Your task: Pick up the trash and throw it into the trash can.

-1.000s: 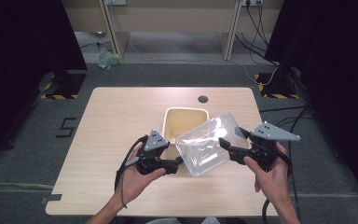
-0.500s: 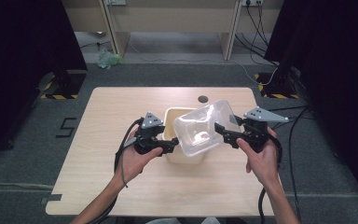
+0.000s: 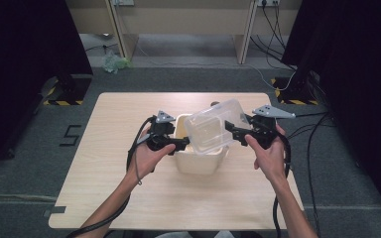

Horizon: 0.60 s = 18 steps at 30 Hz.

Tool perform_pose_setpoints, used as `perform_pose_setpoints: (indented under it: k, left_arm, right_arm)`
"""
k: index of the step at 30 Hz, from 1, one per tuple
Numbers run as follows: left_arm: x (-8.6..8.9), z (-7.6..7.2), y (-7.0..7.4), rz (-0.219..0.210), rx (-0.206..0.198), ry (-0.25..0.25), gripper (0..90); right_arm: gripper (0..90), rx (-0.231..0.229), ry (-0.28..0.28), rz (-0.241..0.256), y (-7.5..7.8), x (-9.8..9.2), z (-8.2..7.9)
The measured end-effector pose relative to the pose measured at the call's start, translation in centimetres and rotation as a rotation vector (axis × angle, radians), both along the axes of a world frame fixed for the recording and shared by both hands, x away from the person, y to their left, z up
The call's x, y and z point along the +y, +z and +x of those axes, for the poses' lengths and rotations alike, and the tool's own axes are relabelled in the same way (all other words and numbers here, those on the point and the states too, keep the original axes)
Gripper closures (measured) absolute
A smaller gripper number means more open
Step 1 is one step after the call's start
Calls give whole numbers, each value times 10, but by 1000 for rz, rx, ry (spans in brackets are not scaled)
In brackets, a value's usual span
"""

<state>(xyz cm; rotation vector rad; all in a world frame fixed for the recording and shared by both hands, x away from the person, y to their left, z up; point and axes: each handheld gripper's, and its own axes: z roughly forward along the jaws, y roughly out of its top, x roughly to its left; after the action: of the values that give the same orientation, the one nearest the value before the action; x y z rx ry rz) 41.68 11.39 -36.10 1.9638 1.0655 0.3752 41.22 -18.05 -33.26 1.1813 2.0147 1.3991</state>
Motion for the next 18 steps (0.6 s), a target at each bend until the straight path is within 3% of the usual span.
perform_pose_setpoints:
  k: [8,13,18]
  left_arm:
    - [6,14,-9,-19,36,19,276]
    - [18,17,-12,10,30,67,251]
    - [32,17,-12,-8,28,89,236]
  right_arm:
    - [335,-7,0,-24,-4,5,6]
    - [345,-1,21,-19,-7,7,4]
    - [337,-18,32,-5,-6,10,2]
